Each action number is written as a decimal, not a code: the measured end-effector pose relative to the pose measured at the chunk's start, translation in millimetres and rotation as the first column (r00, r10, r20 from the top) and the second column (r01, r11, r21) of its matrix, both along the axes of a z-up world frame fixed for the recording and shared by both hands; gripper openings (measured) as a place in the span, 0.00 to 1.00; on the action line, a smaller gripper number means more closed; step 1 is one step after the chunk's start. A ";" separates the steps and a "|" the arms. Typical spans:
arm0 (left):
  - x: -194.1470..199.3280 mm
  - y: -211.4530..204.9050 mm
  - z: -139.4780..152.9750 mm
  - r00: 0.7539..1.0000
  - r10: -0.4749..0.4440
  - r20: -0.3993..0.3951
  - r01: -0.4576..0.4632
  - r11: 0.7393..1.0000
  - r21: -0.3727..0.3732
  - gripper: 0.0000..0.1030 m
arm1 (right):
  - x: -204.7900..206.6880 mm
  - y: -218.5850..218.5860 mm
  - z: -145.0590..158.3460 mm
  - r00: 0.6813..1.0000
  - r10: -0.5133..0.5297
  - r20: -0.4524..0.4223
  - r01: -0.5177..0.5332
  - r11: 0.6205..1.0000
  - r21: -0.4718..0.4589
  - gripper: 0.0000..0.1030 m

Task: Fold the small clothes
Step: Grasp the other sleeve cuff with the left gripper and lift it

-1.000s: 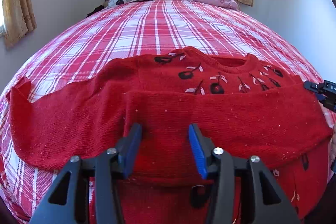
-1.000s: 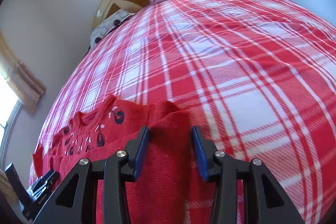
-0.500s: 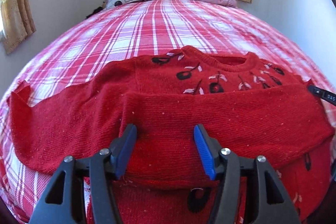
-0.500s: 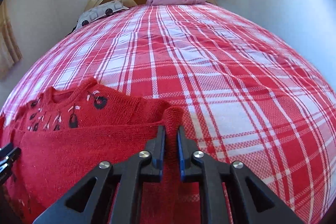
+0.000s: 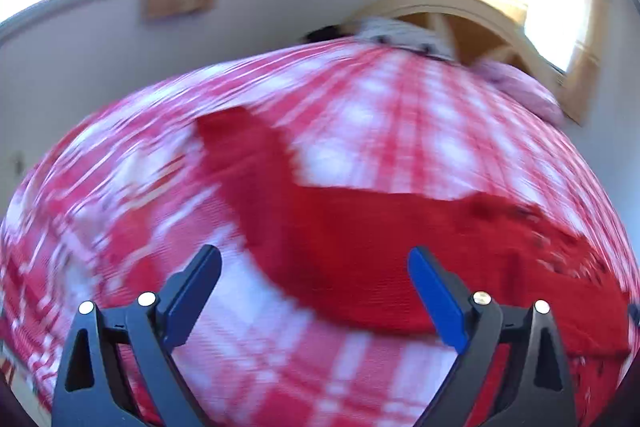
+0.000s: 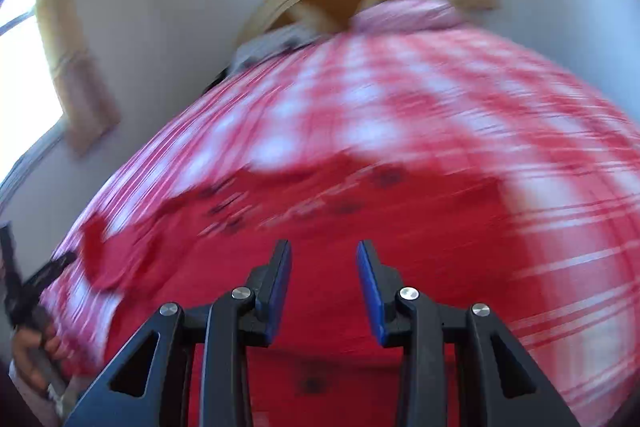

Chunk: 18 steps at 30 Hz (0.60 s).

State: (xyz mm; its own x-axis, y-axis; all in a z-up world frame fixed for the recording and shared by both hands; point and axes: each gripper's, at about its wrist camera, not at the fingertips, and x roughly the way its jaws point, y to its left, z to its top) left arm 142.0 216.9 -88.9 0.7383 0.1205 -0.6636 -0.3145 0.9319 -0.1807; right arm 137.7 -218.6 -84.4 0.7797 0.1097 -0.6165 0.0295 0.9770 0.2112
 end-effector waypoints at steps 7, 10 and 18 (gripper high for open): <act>-8.0 68.5 -7.4 0.982 0.187 -0.031 -0.189 0.970 -0.154 0.94 | 24.2 105.0 -32.1 0.973 0.225 -0.059 -0.227 0.973 -0.036 0.34; 5.2 64.1 4.1 0.985 0.173 -0.007 -0.173 0.983 -0.064 0.94 | 41.4 123.2 -52.9 0.959 0.241 -0.149 -0.247 0.969 -0.024 0.35; 76.7 105.4 6.5 0.974 0.224 0.017 -0.224 0.975 0.006 0.93 | 21.5 113.1 -34.9 0.972 0.224 -0.076 -0.225 0.974 -0.007 0.35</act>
State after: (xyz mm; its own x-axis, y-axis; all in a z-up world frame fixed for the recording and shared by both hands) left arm 218.7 322.3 -82.4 0.7026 0.2894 -0.6501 -0.5126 0.8395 -0.1803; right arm 159.2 -105.5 -119.4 0.6881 0.2668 -0.6748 -0.1762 0.9636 0.2013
